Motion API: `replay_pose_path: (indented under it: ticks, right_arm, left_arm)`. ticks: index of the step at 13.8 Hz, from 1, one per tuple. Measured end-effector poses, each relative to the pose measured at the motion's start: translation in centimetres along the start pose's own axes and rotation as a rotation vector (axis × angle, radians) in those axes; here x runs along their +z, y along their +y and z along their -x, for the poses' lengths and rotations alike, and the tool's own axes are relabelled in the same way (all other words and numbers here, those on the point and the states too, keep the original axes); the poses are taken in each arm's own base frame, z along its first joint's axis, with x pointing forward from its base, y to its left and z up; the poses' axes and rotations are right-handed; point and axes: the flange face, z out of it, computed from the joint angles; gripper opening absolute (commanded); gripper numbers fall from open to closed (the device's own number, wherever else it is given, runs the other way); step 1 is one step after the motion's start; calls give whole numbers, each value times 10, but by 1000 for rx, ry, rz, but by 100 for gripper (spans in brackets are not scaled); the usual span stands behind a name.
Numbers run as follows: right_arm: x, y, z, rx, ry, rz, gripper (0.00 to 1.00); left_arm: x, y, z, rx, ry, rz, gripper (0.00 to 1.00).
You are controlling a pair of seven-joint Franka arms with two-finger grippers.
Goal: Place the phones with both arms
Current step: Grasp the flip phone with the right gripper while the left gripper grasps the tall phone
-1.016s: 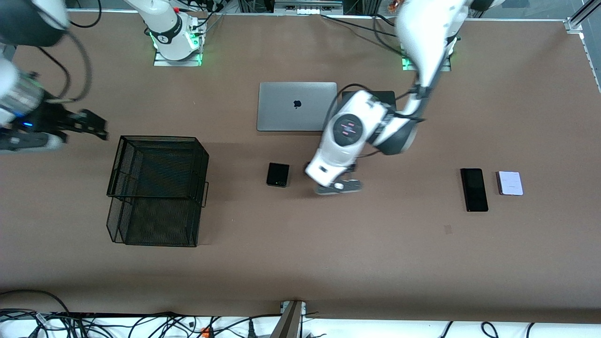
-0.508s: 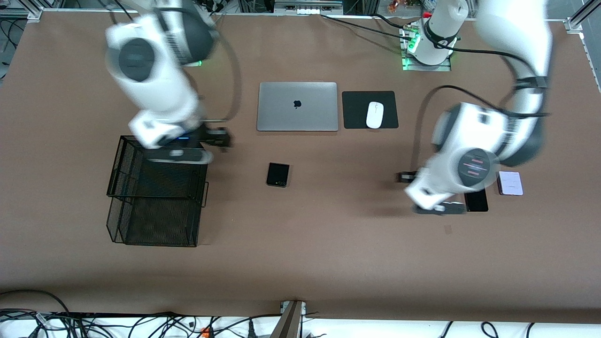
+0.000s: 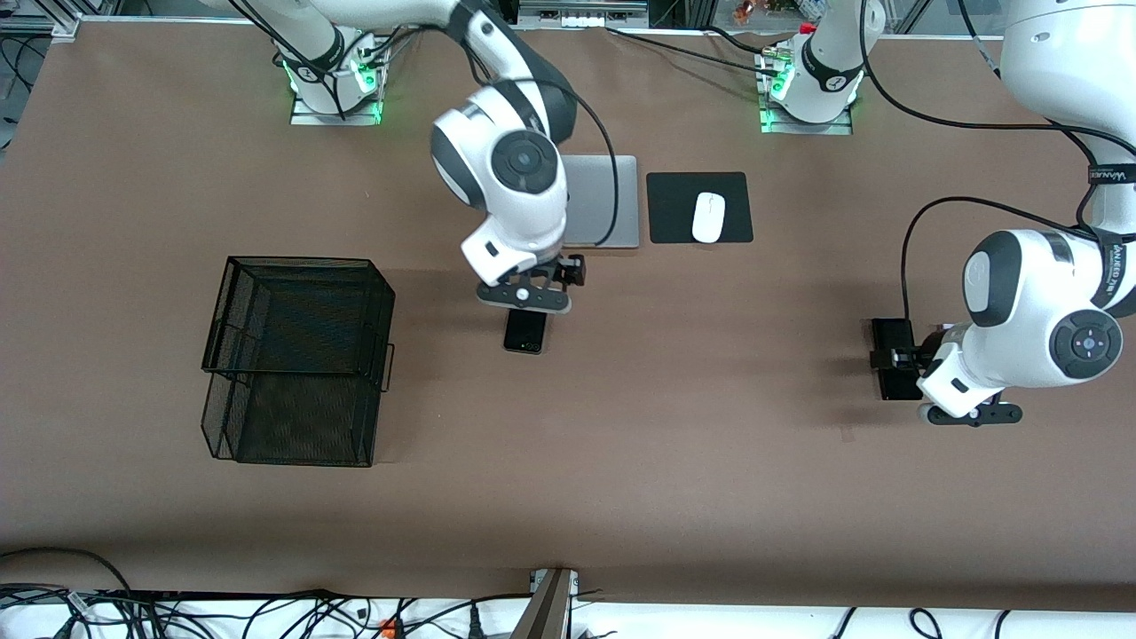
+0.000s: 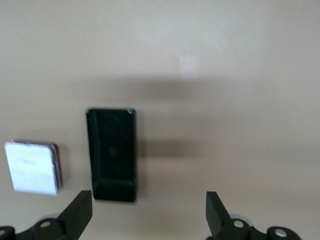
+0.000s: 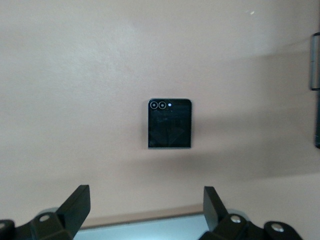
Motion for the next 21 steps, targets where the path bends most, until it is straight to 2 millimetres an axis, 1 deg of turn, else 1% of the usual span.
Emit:
replay_pose_path:
  ticks: [3, 5, 7, 9, 10, 12, 13, 14, 15, 16, 18, 19, 20, 21]
  right_arm:
    - [63, 6, -9, 1, 15, -2, 100]
    - [100, 14, -10, 5, 22, -6, 100]
    - [132, 19, -10, 9, 23, -3, 100]
    - [153, 21, -11, 10, 22, 2, 100]
    - [158, 22, -11, 11, 21, 5, 100]
    - [163, 23, -11, 12, 18, 10, 99]
    - [163, 23, -11, 12, 18, 10, 79]
    - [164, 24, -11, 12, 18, 11, 46]
    - [164, 24, -11, 13, 18, 12, 29]
    - [164, 24, -12, 11, 19, 11, 26]
    - [160, 25, -16, -8, 26, 7, 26]
    - [155, 26, -19, -12, 31, 3, 26]
    - [145, 27, -24, -8, 32, 2, 26]
    - [128, 30, -31, -3, 26, 8, 26]
  left_arm:
    - [30, -11, 13, 17, 112, -37, 100]
    - [55, -22, 26, 12, 188, -29, 100]
    - [84, -32, 40, -2, 259, -14, 100]
    - [107, -43, 53, -20, 271, -5, 100]
    - [114, -48, 56, -27, 263, -3, 100]
    - [124, -52, 58, -33, 248, -1, 100]
    - [130, -51, 59, -32, 238, 0, 100]
    - [137, -50, 60, -30, 226, 2, 100]
    - [144, -49, 61, -29, 213, 3, 100]
    - [150, -48, 61, -29, 208, 4, 100]
    - [151, -49, 61, -30, 208, 4, 100]
    - [151, -49, 61, -30, 208, 4, 100]
    - [151, -49, 61, -30, 208, 4, 100]
    - [151, -49, 61, -30, 208, 4, 100]
